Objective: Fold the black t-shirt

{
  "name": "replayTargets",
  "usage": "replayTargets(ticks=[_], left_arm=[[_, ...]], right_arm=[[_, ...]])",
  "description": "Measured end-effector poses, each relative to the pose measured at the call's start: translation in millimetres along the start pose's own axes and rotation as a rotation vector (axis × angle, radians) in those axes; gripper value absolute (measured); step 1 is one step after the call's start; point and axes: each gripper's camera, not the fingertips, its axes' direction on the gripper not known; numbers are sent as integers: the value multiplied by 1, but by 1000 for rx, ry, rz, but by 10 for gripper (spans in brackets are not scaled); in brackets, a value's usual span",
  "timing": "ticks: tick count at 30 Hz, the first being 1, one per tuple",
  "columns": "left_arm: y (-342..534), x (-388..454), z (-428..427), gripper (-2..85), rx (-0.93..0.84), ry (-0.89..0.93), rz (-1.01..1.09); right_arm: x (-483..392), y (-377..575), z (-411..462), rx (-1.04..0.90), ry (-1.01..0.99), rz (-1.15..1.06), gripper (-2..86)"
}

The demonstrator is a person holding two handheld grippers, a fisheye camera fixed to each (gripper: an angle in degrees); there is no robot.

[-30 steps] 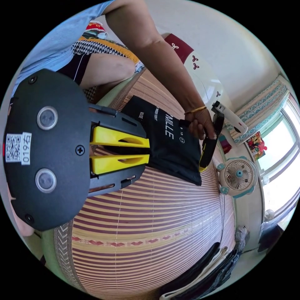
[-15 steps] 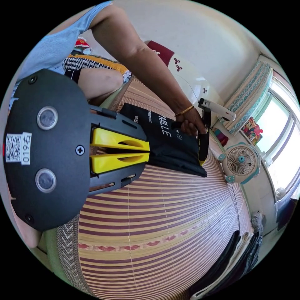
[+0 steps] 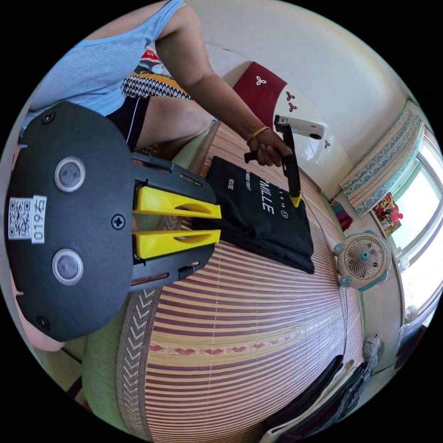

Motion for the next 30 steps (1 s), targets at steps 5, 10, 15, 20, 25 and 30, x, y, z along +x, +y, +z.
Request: replayTargets(ticks=[5,10,15,20,25,30], left_arm=[[39,-28,-18,12,2,-13,-91],[58,-43,-21,12,-32,-36,-120],[78,-56,-26,11,-38,-40,-146],[97,-68,-42,9,-21,-18,-146],[117,-66,-77,9,30,1,-114],[159,-54,-121,9,71,32,-38]], right_arm=[[-2,4,-1,9,20,25,30],[2,5,3,-1,0,54,9],[11,15,-10,27,-18,114,-7],[17,24,-18,40,-51,121,-5],[6,26,-25,55,-14,35,15],[-5,26,-16,-2,31,-43,56]])
